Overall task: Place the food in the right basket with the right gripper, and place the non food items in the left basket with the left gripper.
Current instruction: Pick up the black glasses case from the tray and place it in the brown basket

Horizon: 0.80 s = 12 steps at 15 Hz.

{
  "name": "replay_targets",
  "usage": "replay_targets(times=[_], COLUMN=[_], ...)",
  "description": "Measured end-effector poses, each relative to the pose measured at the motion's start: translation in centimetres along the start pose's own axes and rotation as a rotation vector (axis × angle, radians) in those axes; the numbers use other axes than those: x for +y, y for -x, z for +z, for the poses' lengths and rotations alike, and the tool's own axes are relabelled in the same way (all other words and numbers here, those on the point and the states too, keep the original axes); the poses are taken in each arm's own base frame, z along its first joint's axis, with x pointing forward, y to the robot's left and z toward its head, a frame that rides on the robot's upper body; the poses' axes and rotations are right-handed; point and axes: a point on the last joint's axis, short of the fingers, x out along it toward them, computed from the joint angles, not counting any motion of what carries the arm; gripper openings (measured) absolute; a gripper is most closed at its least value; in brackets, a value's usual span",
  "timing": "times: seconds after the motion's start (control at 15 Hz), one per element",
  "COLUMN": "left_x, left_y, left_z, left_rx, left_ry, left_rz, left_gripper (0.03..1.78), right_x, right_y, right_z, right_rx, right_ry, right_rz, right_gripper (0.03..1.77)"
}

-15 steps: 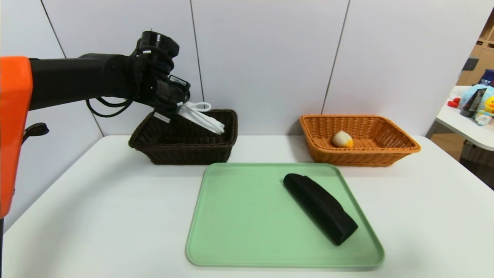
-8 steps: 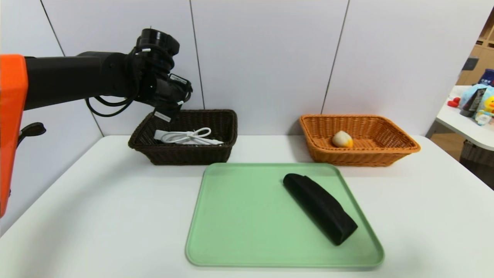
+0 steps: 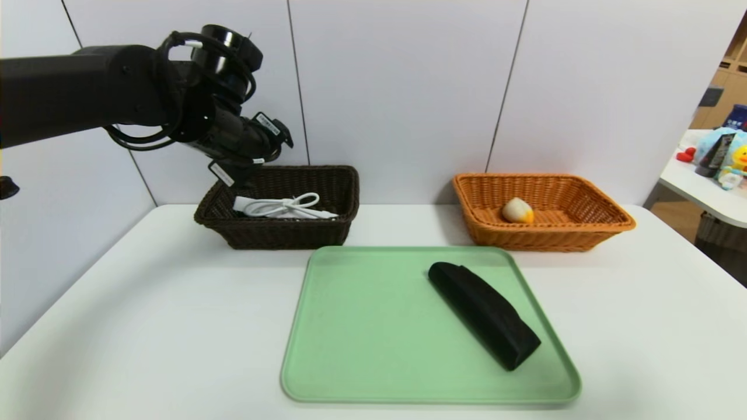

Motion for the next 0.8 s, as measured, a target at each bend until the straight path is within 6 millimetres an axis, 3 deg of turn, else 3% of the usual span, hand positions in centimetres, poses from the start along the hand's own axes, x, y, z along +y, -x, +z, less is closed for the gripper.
replay_targets(times=[0.2,0.47,0.8], left_x=[0.4,2.5,5.1], left_y=[1.4,3.4,5.8], left_z=[-0.2,0.2,1.1], left_rx=[0.019,0.042,0.044], left_ry=[-0.278,-0.667,-0.792], left_rz=[0.022,0.061,0.102], left_gripper=[1.64,1.66,1.68], right_x=[-0.2,-0.1,0.8], right_y=[0.3,-0.1,-1.5], right_z=[1.2,2.1,3.6], right_rx=[-0.030,-0.025,0.001], right_ry=[-0.019,-0.025,0.004], right_rz=[-0.003,0.009,0.039], right_gripper=[1.70,1.70,1.70])
